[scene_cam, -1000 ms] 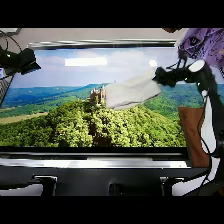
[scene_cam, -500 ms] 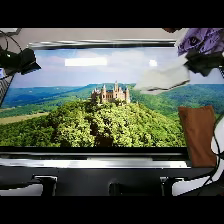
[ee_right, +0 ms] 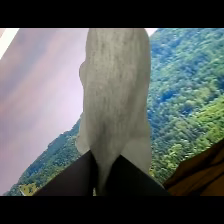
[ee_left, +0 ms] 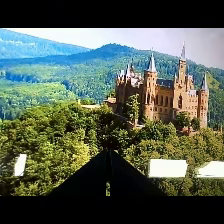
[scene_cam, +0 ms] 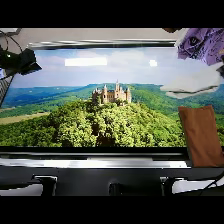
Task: Fold the clothes and pants, and hang the long-sleeved shirts on hangers.
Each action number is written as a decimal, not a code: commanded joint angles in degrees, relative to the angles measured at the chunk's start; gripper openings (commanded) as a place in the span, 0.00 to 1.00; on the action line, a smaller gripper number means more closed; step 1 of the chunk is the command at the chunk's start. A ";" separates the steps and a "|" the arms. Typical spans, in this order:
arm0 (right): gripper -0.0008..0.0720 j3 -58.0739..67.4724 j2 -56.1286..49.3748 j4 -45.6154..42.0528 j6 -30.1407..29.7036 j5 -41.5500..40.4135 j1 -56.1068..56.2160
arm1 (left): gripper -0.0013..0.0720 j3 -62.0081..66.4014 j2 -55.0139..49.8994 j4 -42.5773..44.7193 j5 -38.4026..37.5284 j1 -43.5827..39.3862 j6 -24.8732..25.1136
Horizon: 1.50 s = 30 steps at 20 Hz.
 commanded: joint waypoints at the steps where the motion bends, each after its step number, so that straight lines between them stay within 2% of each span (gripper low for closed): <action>1: 0.06 0.04 2.16 -5.11 2.25 4.11 -1.14 | 0.04 0.02 0.04 -0.59 -0.96 -0.02 0.00; 13: 0.06 0.04 8.39 -14.53 6.73 17.16 -1.14 | 0.04 0.02 0.04 -2.75 -1.46 -0.02 0.22; 17: 0.06 0.00 9.22 -17.09 6.71 21.75 -1.14 | 0.04 0.02 0.04 -2.75 -1.55 -0.02 0.22; 20: 0.06 -0.66 10.29 -20.55 4.44 26.58 -1.11 | 0.04 0.02 0.04 -2.73 -1.99 -0.02 0.24; 23: 0.05 -6.99 14.73 -23.41 2.60 25.97 -1.14 | 0.04 0.02 0.04 -2.73 -1.99 -0.02 0.26; 30: 0.06 -33.81 28.20 -25.94 2.43 18.18 -1.18 | 0.04 0.02 0.04 -2.73 -2.01 -0.02 0.24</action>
